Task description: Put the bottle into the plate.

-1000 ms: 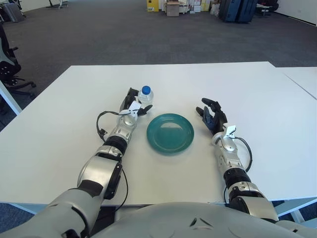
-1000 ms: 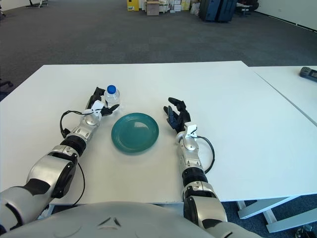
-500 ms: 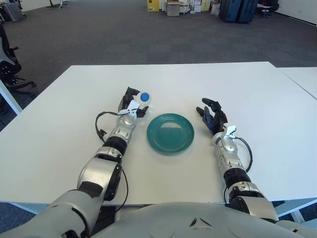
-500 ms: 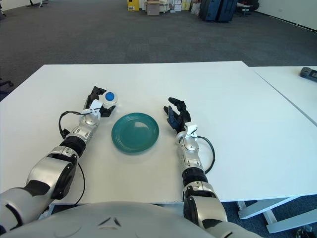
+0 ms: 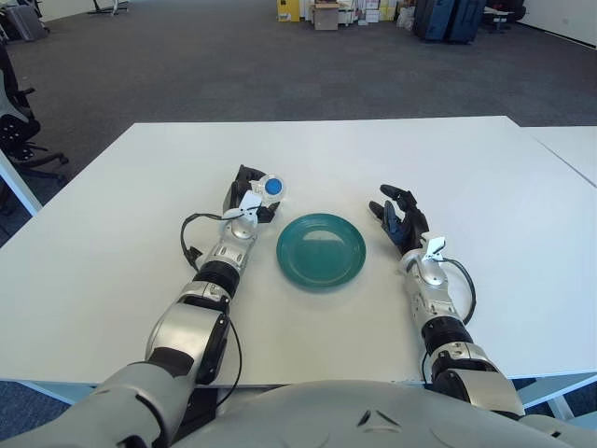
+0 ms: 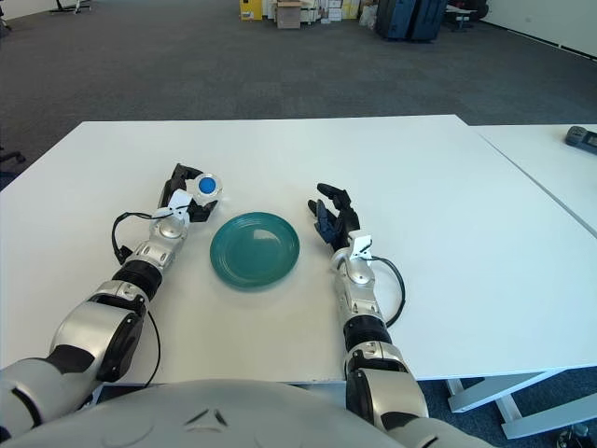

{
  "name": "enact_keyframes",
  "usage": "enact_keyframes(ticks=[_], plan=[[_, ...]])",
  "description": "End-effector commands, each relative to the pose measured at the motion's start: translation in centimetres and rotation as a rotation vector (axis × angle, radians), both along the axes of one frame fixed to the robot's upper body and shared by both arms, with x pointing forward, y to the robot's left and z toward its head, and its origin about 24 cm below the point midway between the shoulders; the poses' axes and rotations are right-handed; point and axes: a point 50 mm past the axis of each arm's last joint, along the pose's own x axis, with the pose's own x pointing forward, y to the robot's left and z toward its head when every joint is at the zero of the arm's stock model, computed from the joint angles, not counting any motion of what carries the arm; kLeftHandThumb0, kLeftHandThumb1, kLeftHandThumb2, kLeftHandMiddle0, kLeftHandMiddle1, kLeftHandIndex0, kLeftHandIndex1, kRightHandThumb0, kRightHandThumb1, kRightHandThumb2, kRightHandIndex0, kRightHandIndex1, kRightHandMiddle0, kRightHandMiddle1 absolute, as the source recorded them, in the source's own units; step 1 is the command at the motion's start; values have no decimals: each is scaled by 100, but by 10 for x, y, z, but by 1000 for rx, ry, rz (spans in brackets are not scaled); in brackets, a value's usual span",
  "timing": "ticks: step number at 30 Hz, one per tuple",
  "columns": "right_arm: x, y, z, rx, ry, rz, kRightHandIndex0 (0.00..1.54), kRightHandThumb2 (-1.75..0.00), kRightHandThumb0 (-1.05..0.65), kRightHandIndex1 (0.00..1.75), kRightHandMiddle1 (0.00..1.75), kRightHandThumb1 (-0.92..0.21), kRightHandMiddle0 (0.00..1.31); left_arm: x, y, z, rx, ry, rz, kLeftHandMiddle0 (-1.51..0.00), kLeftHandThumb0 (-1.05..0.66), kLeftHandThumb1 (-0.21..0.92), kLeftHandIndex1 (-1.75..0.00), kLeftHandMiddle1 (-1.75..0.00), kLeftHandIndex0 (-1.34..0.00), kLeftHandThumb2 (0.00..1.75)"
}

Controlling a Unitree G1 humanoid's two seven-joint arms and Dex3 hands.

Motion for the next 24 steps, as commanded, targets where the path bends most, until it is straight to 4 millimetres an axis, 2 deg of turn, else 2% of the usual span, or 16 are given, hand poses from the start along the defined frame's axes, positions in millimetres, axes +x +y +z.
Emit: enact_keyframes(ticks=[1,24], plan=[[-9,-1,-14,19,77,-8,71,-66,-55,4,92,-92,18,5,0,12,-22,-67,-3,-117,-7,42,-175,-175,-88,106],[-9,1,-16,7,79,10,71,-69,-58,4,92,-92,17,3,-1,30,-10,-164,-66,-117,-11,44,-175,-175,-88,104]])
